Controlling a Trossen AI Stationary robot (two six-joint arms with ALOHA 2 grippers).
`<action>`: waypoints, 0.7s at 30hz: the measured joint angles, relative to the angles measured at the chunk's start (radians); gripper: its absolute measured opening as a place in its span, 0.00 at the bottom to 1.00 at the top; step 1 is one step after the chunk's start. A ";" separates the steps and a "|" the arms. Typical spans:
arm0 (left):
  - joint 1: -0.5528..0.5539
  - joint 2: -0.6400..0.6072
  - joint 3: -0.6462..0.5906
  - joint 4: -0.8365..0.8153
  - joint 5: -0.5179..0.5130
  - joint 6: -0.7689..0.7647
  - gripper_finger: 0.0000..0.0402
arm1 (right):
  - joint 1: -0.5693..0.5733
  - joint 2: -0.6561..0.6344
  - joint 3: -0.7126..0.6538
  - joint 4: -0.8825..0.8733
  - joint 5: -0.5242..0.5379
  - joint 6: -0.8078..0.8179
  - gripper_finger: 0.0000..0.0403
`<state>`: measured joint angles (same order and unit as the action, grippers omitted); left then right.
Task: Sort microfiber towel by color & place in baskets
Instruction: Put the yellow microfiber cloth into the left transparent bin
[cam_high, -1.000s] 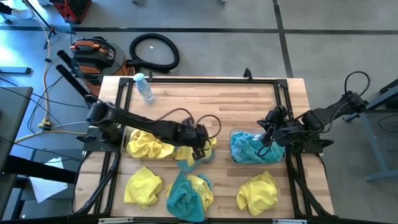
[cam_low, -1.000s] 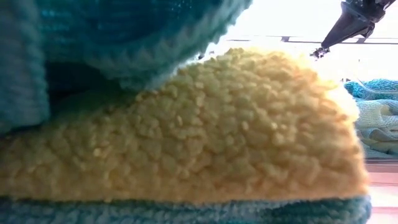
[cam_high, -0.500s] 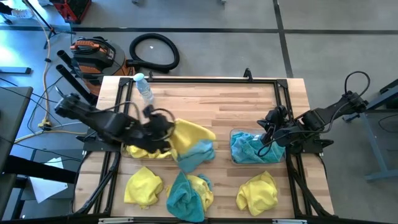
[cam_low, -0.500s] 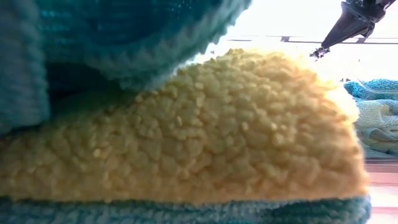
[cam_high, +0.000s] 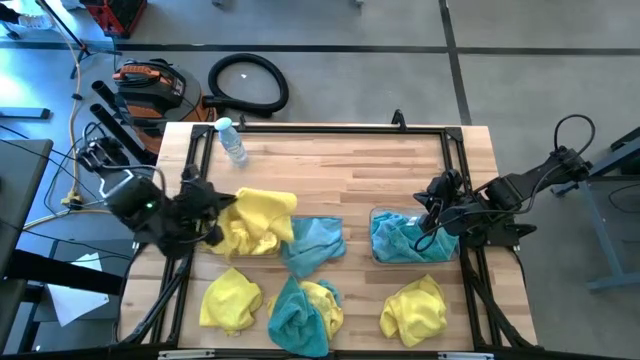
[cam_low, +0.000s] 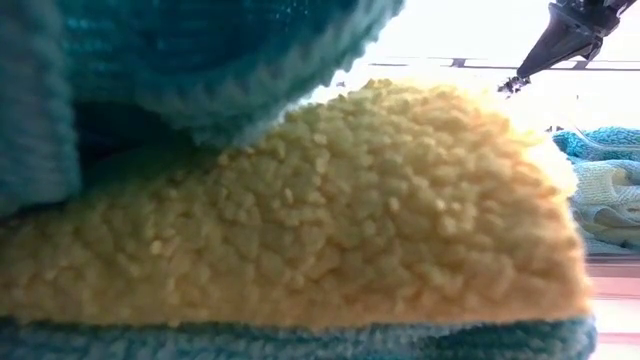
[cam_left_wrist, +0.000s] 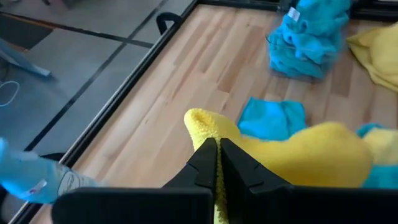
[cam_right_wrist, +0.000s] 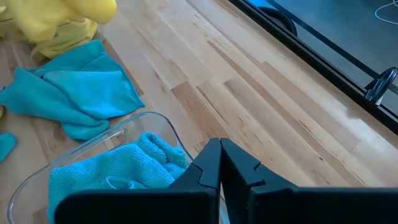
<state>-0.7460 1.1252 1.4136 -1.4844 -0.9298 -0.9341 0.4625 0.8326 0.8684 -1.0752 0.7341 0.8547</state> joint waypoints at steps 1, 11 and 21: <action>-0.020 -0.009 0.000 -0.031 0.001 -0.026 0.00 | 0.000 0.000 0.000 0.000 0.000 0.000 0.00; -0.157 -0.140 -0.010 -0.087 0.062 -0.069 0.00 | 0.000 0.000 0.000 0.000 0.001 0.009 0.00; -0.173 -0.302 -0.010 -0.087 0.269 -0.147 0.00 | 0.000 0.000 0.000 0.000 0.000 0.027 0.00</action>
<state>-0.9187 0.8234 1.4033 -1.5715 -0.6606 -1.0809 0.4628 0.8326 0.8684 -1.0756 0.7346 0.8822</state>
